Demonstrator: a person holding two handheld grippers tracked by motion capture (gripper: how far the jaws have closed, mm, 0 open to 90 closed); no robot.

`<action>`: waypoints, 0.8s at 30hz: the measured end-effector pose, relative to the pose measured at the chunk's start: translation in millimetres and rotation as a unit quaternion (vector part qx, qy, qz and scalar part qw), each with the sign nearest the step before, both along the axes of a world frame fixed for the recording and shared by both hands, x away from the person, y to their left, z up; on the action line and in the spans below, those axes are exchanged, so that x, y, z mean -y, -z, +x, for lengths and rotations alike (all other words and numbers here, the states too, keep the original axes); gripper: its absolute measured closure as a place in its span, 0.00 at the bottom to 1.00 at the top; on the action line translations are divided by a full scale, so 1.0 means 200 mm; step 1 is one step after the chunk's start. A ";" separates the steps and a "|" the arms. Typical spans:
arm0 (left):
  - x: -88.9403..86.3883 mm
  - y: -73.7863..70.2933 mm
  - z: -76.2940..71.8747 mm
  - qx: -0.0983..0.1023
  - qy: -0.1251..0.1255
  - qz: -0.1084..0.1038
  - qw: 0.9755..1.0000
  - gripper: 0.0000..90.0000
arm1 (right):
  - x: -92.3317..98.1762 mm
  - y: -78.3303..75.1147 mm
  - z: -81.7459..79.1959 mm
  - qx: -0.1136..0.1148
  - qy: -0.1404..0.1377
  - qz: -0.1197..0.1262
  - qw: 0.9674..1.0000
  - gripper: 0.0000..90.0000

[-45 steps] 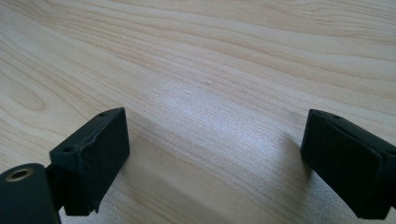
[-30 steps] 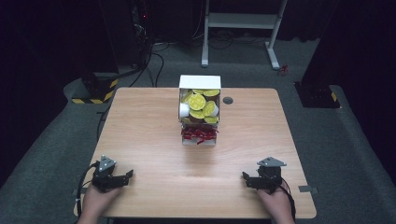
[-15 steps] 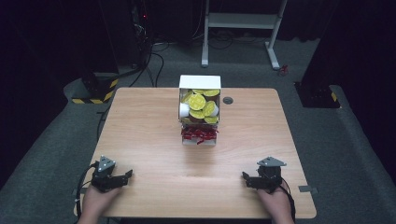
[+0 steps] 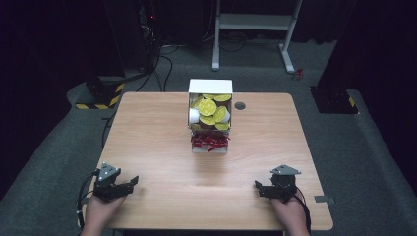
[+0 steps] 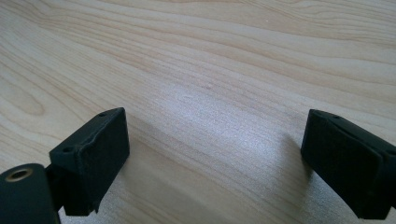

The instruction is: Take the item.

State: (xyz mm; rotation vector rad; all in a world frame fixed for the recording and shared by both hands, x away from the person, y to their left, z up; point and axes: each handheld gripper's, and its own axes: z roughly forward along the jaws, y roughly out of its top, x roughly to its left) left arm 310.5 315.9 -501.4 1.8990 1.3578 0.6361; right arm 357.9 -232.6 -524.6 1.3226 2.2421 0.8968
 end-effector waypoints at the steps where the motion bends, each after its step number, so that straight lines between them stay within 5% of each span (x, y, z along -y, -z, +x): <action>1: 0.01 -0.01 0.00 0.001 0.004 0.001 1.000 0.25 | 0.00 0.00 0.00 0.000 0.000 0.000 1.000 0.09; 9: 0.09 -0.09 0.02 0.018 0.021 -0.007 1.000 0.25 | 0.00 0.00 0.00 0.002 -0.001 -0.001 1.000 0.09; 14: 0.12 -0.13 0.02 0.026 0.023 -0.032 0.999 0.24 | 0.00 0.00 0.00 0.003 -0.001 -0.002 1.000 0.09; 24: 0.23 -0.25 0.02 0.060 0.049 -0.032 0.996 0.24 | 0.00 0.00 -0.01 0.002 -0.001 -0.002 1.000 0.09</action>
